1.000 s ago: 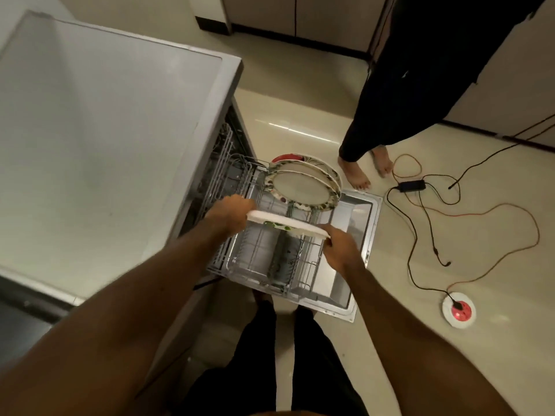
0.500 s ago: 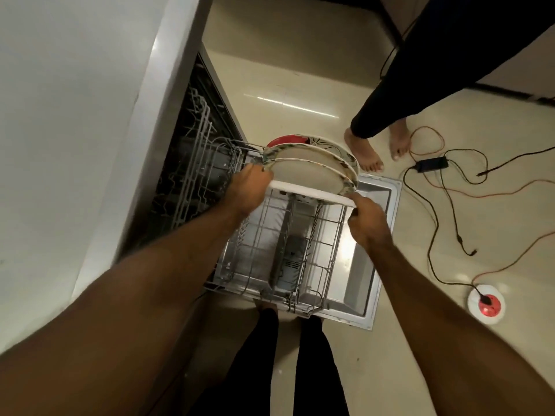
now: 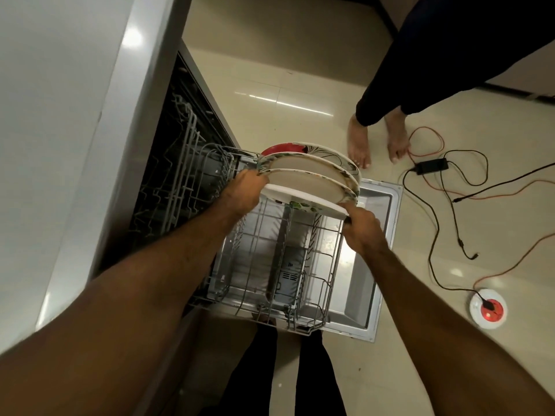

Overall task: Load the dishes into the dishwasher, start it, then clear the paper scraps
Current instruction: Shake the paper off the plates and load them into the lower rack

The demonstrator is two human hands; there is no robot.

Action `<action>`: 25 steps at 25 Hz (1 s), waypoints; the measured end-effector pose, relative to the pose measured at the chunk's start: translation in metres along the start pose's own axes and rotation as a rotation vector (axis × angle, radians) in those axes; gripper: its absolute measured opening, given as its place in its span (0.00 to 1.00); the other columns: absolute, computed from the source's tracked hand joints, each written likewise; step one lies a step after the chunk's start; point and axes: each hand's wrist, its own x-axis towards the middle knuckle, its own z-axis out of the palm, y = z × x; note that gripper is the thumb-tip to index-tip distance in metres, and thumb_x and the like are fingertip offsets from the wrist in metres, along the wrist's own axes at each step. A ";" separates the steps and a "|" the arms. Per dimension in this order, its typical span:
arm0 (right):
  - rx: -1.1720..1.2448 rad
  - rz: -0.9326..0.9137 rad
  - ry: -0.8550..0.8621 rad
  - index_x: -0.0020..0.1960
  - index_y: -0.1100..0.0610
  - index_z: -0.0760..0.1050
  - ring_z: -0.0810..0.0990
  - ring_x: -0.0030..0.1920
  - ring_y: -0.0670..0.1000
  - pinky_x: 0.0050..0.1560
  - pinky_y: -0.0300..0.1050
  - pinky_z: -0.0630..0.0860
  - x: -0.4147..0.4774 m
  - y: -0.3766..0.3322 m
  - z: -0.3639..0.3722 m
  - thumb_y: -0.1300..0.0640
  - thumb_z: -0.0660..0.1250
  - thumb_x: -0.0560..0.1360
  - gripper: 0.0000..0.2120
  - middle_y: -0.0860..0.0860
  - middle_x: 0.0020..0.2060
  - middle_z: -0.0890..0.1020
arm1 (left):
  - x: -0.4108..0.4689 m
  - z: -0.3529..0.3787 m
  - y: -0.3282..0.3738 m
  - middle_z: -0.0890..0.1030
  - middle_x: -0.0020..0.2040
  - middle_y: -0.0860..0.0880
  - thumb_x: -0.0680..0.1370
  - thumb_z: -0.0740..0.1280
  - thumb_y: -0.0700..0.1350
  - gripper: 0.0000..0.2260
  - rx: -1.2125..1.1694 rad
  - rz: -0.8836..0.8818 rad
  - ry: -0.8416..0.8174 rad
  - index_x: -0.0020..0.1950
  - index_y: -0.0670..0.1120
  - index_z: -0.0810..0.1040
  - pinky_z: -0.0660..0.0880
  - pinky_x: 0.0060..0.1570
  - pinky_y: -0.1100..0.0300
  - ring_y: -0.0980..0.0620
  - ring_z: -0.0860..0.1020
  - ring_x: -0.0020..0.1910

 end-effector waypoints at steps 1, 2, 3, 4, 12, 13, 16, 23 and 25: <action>-0.013 0.007 -0.017 0.73 0.46 0.74 0.80 0.48 0.57 0.47 0.47 0.76 0.001 0.001 0.002 0.65 0.61 0.81 0.24 0.56 0.55 0.82 | 0.002 0.001 -0.001 0.78 0.54 0.46 0.81 0.63 0.37 0.15 -0.012 -0.003 -0.023 0.66 0.47 0.78 0.79 0.53 0.56 0.51 0.76 0.50; -0.028 0.014 -0.034 0.73 0.47 0.74 0.78 0.46 0.56 0.45 0.46 0.75 0.003 0.001 0.006 0.65 0.61 0.81 0.24 0.55 0.52 0.82 | 0.004 0.003 -0.002 0.78 0.54 0.46 0.81 0.63 0.35 0.15 -0.021 -0.004 -0.045 0.66 0.47 0.78 0.80 0.52 0.57 0.51 0.77 0.49; -0.036 0.018 -0.039 0.73 0.48 0.74 0.77 0.44 0.54 0.44 0.46 0.74 0.004 0.001 0.009 0.65 0.61 0.82 0.23 0.55 0.51 0.81 | 0.006 0.004 -0.001 0.78 0.53 0.46 0.81 0.62 0.35 0.16 -0.026 -0.006 -0.055 0.66 0.46 0.78 0.80 0.52 0.57 0.50 0.77 0.49; -0.031 0.023 -0.034 0.73 0.49 0.73 0.76 0.44 0.53 0.44 0.47 0.74 0.006 0.002 0.012 0.65 0.61 0.82 0.22 0.54 0.50 0.81 | 0.007 0.004 -0.001 0.79 0.53 0.46 0.81 0.62 0.34 0.16 -0.031 -0.013 -0.050 0.66 0.46 0.78 0.80 0.52 0.56 0.49 0.78 0.49; 0.097 0.046 0.236 0.63 0.51 0.73 0.80 0.44 0.53 0.45 0.53 0.81 -0.001 -0.001 0.019 0.61 0.61 0.84 0.10 0.52 0.49 0.82 | 0.016 -0.005 0.007 0.81 0.51 0.44 0.81 0.64 0.36 0.09 -0.067 -0.076 0.029 0.59 0.43 0.80 0.81 0.48 0.54 0.47 0.80 0.47; 0.096 0.018 0.283 0.64 0.50 0.73 0.80 0.45 0.53 0.45 0.54 0.82 -0.004 0.000 0.019 0.61 0.61 0.85 0.11 0.51 0.49 0.82 | 0.012 -0.008 0.006 0.81 0.52 0.44 0.81 0.65 0.36 0.09 -0.079 -0.069 0.062 0.60 0.44 0.80 0.81 0.50 0.53 0.47 0.79 0.48; 0.086 -0.030 0.356 0.66 0.55 0.74 0.79 0.52 0.56 0.50 0.54 0.80 -0.012 0.002 0.015 0.65 0.62 0.83 0.13 0.55 0.52 0.81 | -0.001 -0.016 0.006 0.80 0.56 0.45 0.83 0.65 0.39 0.12 -0.106 -0.032 0.164 0.65 0.45 0.78 0.80 0.56 0.52 0.48 0.79 0.53; 0.070 -0.081 0.425 0.62 0.56 0.75 0.76 0.54 0.54 0.49 0.53 0.80 -0.013 0.000 -0.012 0.63 0.63 0.80 0.11 0.53 0.52 0.79 | -0.019 -0.026 0.020 0.75 0.59 0.45 0.83 0.65 0.42 0.15 -0.149 -0.023 0.277 0.70 0.46 0.73 0.80 0.53 0.55 0.49 0.79 0.53; 0.071 -0.096 0.419 0.63 0.55 0.74 0.76 0.54 0.53 0.49 0.51 0.79 -0.012 0.002 -0.012 0.66 0.64 0.80 0.13 0.52 0.52 0.79 | -0.023 -0.023 0.017 0.74 0.60 0.45 0.82 0.66 0.41 0.16 -0.165 -0.042 0.274 0.70 0.46 0.72 0.81 0.51 0.55 0.49 0.79 0.51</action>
